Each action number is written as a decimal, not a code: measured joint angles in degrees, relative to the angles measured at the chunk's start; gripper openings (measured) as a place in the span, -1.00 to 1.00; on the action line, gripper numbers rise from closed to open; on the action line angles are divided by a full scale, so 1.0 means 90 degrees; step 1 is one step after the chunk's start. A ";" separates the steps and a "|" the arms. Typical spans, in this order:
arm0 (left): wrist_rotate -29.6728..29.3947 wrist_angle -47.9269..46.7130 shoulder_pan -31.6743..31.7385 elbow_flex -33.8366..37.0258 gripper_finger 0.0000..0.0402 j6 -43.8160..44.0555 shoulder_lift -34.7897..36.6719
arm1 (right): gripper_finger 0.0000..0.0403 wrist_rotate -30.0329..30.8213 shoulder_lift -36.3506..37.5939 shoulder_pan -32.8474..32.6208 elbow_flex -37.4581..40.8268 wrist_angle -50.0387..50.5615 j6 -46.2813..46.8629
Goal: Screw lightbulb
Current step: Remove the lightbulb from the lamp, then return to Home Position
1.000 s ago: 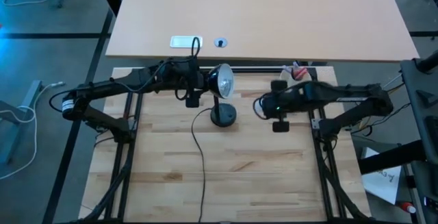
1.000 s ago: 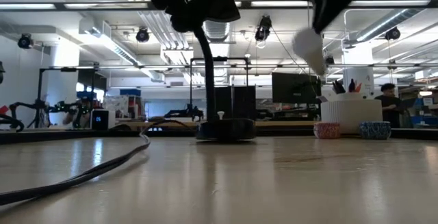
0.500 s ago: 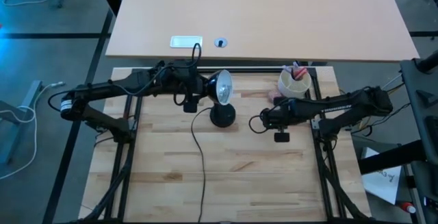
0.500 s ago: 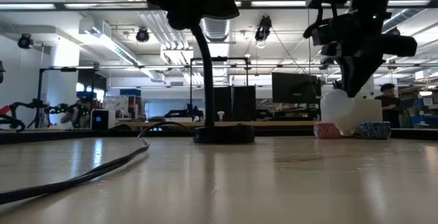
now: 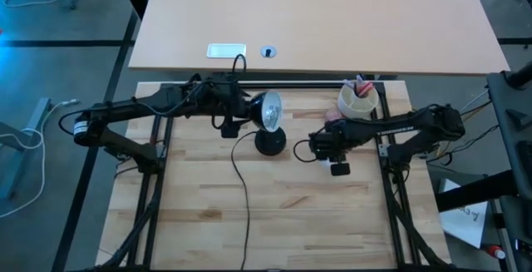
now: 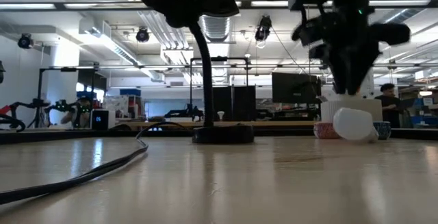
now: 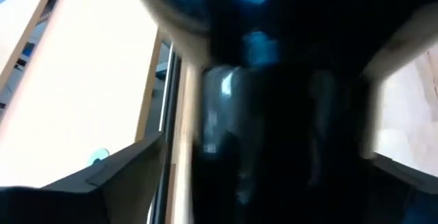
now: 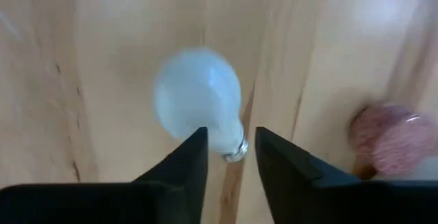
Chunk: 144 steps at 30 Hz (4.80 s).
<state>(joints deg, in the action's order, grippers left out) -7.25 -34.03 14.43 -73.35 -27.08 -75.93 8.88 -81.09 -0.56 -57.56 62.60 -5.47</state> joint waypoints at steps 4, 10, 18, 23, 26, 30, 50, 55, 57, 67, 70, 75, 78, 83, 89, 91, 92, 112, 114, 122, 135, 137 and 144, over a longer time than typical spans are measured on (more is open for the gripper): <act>-0.0118 -0.0150 0.0001 -0.0084 0.84 0.0043 0.0085 | -0.22 0.0009 0.0004 0.0000 -0.0851 0.0182 -0.0082; -0.0120 -0.0438 0.0001 -0.0222 0.86 0.0209 0.0405 | -0.03 0.0530 0.0336 0.0000 -0.2154 0.0679 0.0019; 0.0363 -0.0737 -0.0001 -0.0220 0.86 0.0972 0.0945 | 0.16 0.1174 0.0744 0.0012 -0.3162 -0.0527 -0.0233; 0.0467 -0.0713 -0.0009 -0.0217 0.86 0.1252 0.1451 | 0.29 0.1169 0.0756 0.0010 -0.3574 -0.1893 -0.0681; 0.0544 -0.0659 -0.0013 -0.0216 0.86 0.1547 0.1811 | 0.35 0.1168 0.0756 0.0010 -0.3601 -0.2764 -0.1111; 0.0588 -0.0499 -0.0053 -0.0067 0.87 0.2046 0.2359 | 0.38 0.1143 0.0681 0.0012 -0.3560 -0.3639 -0.1662; 0.0552 0.0595 -0.0111 0.2478 0.87 0.4539 0.4347 | 0.16 0.0227 -0.1244 0.0241 -0.4237 -0.6190 -0.3854; 0.0552 0.0907 -0.0103 0.2759 0.87 0.4805 0.4225 | 0.05 0.0242 -0.1322 0.0365 -0.4717 -0.6164 -0.3695; 0.0552 0.0826 -0.0103 0.2639 0.87 0.4703 0.4261 | 0.00 0.0243 -0.1175 0.0404 -0.4733 -0.5885 -0.3539; 0.0576 0.0702 -0.0152 0.2967 0.87 0.3717 0.5642 | -0.25 -0.0637 -0.0275 0.0427 -0.3995 -0.3933 -0.2240; 0.0802 0.1372 -0.0152 0.3527 0.87 0.3731 0.5984 | -0.34 -0.1299 -0.0076 0.0425 -0.3344 -0.4086 -0.1912; 0.1041 0.2446 -0.0152 0.4600 0.87 0.3763 0.6266 | -0.48 -0.1543 0.0253 0.0423 -0.2304 -0.4950 -0.1476; 0.1024 0.3178 -0.0152 0.5180 0.87 0.3775 0.6296 | -0.56 -0.1646 0.0407 0.0403 -0.1776 -0.5040 -0.1557; 0.1017 0.3813 -0.0212 0.5725 0.87 0.3889 0.6233 | -0.71 -0.1719 0.0979 0.0379 -0.1150 -0.5368 -0.1374; 0.0557 0.4187 -0.0929 0.6083 0.87 0.4130 0.6106 | -0.85 -0.1710 0.1786 0.0367 -0.0239 -0.5984 -0.1199; 0.0247 0.4624 -0.1286 0.6287 0.87 0.4048 0.6098 | -0.88 -0.1712 0.2030 0.0368 0.0144 -0.6371 -0.1162; 0.0126 0.4854 -0.1460 0.6389 0.87 0.3982 0.6119 | -0.90 -0.1712 0.2132 0.0369 0.0332 -0.6566 -0.1103; -0.0606 0.5449 -0.2075 0.6792 0.87 0.3875 0.6286 | -0.93 -0.0636 0.4514 0.0379 0.2667 -0.6896 -0.0245; -0.0817 0.5452 -0.2075 0.6792 0.87 0.3832 0.6288 | -0.93 -0.0641 0.4857 0.0386 0.2861 -0.6890 -0.0135; -0.0924 0.5247 -0.2075 0.6792 0.87 0.4028 0.6482 | -0.93 -0.0645 0.5627 0.0386 0.4251 -0.7960 0.0294; -0.0808 0.4172 -0.2060 0.6995 0.87 0.4447 0.8076 | -0.93 -0.0655 0.7402 0.0389 0.5680 -0.8789 0.0388; -0.1018 0.4189 -0.1994 0.7043 0.87 0.4746 0.8246 | -0.93 -0.0655 0.7788 0.0389 0.5813 -0.8785 0.0395; -0.1036 0.4106 -0.1913 0.7319 0.87 0.4802 0.8440 | -0.94 -0.0649 0.8906 0.0389 0.6344 -0.8086 0.0757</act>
<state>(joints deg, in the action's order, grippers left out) -16.57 2.92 -2.79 -7.48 16.14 0.03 3.04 -0.94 2.94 -0.47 -10.17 1.35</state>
